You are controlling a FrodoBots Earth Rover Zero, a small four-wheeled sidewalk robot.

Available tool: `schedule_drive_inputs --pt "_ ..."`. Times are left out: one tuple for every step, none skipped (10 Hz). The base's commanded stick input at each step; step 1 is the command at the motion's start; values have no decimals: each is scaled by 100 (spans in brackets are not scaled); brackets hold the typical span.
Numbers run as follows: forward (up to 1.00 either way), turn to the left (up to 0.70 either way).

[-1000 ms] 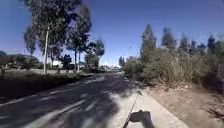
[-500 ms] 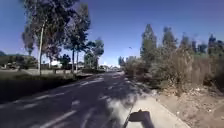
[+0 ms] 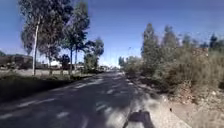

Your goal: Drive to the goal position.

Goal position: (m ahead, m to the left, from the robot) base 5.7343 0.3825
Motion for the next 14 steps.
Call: schedule_drive_inputs --pt "100 0" --pt "100 0" --pt "100 0" --pt "100 0" --pt "100 0" --pt "100 0" --pt "100 40" --pt "100 40" --pt "100 40" --pt "100 0" --pt "100 0" --pt "100 0" --pt "100 0" --pt "100 0"
